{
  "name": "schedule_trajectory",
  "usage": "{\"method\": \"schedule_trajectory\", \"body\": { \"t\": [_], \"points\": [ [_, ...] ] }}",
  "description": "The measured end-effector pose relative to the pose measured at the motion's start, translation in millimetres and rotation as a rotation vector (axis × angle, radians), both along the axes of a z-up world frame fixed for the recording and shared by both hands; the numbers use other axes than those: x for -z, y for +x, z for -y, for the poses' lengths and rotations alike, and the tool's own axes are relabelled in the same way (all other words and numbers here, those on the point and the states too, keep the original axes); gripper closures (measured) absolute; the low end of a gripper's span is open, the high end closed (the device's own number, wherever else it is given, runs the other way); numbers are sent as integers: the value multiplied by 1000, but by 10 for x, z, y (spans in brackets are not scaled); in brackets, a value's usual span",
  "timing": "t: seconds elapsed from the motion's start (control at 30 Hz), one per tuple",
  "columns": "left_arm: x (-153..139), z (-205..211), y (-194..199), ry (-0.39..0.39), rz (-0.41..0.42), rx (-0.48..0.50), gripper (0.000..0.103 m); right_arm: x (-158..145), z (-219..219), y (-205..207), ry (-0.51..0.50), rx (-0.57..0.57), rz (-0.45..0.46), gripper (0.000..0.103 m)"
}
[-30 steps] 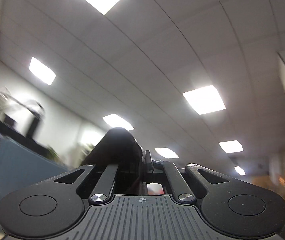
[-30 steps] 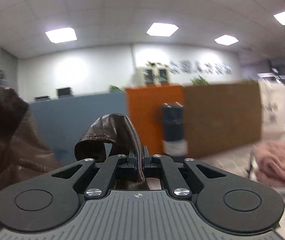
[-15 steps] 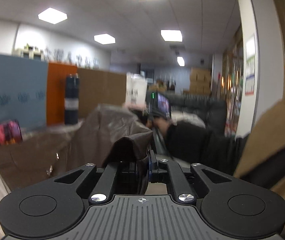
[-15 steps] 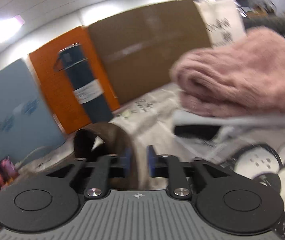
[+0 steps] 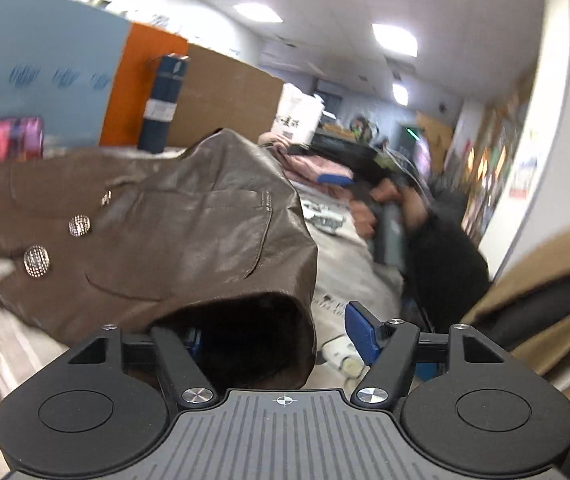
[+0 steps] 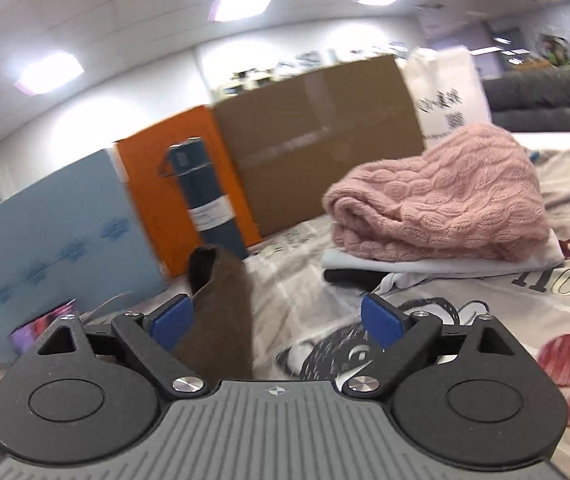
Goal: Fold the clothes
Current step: 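Carry the brown jacket with both grippers and lay it on the table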
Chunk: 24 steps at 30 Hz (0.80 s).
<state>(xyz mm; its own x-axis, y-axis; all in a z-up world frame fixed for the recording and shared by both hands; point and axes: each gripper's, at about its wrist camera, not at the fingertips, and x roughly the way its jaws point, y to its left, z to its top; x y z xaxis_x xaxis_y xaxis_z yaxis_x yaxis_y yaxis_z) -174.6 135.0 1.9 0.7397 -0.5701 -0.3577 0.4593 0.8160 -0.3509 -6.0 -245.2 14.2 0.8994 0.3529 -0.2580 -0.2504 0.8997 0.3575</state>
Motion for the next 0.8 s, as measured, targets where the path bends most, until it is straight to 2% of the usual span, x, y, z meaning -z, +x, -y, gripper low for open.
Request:
{"method": "schedule_trajectory", "body": {
  "t": [0.13,0.27,0.37,0.57,0.7,0.8],
  "points": [
    [49,8,65,-61,-2,-35,35,10,82,-352,11,-137,14,4],
    [74,-46,71,-108,11,-85,33,75,25,-564,27,-285,-20,2],
    [62,-85,90,-148,17,-135,33,124,-115,-659,-20,-347,-47,2],
    [72,-106,111,-178,30,-186,33,158,-413,-776,-124,-484,-42,2],
    [67,-99,130,-172,36,-197,33,182,-630,-794,-285,-342,-39,3],
    [72,-101,134,-169,32,-194,33,172,-603,-772,-255,-286,-31,4]
  ]
}}
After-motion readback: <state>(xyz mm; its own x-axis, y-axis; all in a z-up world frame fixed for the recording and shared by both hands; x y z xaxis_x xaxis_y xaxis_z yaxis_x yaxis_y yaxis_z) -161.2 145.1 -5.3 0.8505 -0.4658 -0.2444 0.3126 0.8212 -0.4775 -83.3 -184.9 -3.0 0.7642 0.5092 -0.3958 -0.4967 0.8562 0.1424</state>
